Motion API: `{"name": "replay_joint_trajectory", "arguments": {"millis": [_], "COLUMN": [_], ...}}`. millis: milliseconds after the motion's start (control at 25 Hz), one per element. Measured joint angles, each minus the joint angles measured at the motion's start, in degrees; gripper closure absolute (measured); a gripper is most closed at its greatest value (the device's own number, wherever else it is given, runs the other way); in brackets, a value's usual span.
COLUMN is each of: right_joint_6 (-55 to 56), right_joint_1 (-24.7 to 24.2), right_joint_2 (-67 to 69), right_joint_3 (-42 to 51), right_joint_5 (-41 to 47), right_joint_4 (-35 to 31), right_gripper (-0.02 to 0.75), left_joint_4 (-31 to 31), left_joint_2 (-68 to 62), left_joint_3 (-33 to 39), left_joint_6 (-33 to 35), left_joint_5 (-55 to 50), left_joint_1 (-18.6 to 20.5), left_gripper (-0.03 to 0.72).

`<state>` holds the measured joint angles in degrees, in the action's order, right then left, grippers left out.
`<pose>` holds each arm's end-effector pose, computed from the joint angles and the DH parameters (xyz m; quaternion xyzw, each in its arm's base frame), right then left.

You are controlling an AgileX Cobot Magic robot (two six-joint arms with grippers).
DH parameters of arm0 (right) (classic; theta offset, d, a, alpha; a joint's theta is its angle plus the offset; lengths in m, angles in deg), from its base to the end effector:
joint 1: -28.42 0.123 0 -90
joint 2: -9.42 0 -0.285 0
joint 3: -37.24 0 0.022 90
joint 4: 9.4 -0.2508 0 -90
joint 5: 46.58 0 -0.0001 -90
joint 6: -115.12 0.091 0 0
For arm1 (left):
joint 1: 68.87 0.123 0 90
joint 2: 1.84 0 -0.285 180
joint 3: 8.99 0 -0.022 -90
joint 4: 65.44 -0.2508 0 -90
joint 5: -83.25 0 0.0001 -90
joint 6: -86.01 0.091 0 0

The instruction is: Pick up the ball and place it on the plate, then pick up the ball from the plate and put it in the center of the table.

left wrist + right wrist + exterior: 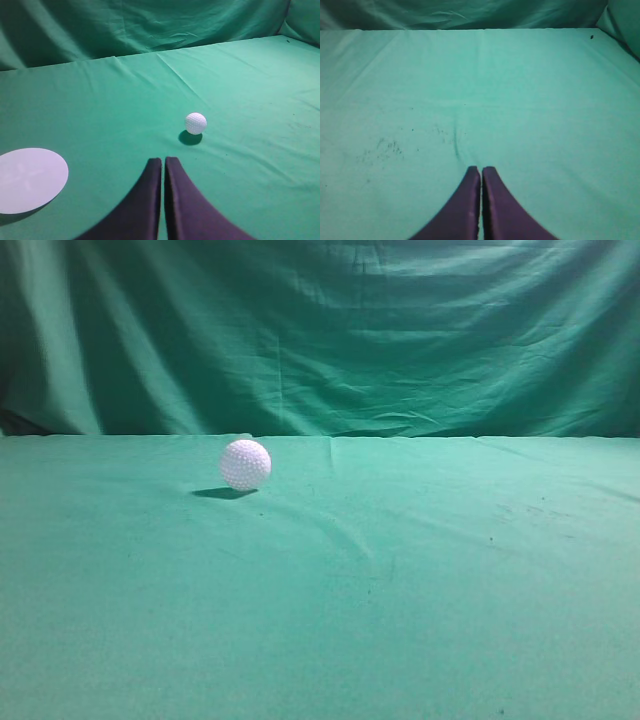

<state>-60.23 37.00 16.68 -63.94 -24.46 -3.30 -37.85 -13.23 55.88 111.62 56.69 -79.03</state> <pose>0.0524 0.0042 0.1698 -0.0559 0.8075 0.0226 0.5868 0.0426 -0.0268 0.2444 0.1378 0.7532 -0.1330 0.6293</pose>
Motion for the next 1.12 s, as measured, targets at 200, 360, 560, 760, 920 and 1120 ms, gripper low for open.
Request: {"name": "replay_joint_trajectory", "arguments": {"millis": [200, 360, 560, 760, 920, 1120], "right_joint_6": [-0.04, -0.04, -0.04, -0.04, -0.04, -0.04], "right_joint_1": [0.0, 0.0, 0.0, 0.0, 0.0, 0.0], "right_joint_2": [0.0, 0.0, 0.0, 0.0, 0.0, 0.0], "right_joint_3": [0.0, 0.0, 0.0, 0.0, 0.0, 0.0], "right_joint_5": [0.03, 0.03, 0.03, 0.12, 0.25, 0.25], "right_joint_4": [0.0, 0.0, 0.0, 0.0, 0.0, 0.0], "right_gripper": [0.738, 0.738, 0.738, 0.738, 0.738, 0.738], "left_joint_4": [0.0, 0.0, -1.25, -9.24, -10.69, -10.82], "left_joint_2": [0.0, 0.0, 1.64, 4.21, 4.3, 4.3], "left_joint_3": [0.0, 0.0, 0.0, 1.18, 4.37, 10.83], "left_joint_6": [0.0, 0.0, 0.12, 0.12, -0.45, -3.48], "left_joint_5": [0.0, 0.0, -0.11, -1.39, 0.16, 7.34], "left_joint_1": [0.0, 0.0, 0.0, 1.13, 2.29, 2.29], "left_gripper": [0.688, 0.688, 0.688, 0.688, 0.688, 0.688]}}
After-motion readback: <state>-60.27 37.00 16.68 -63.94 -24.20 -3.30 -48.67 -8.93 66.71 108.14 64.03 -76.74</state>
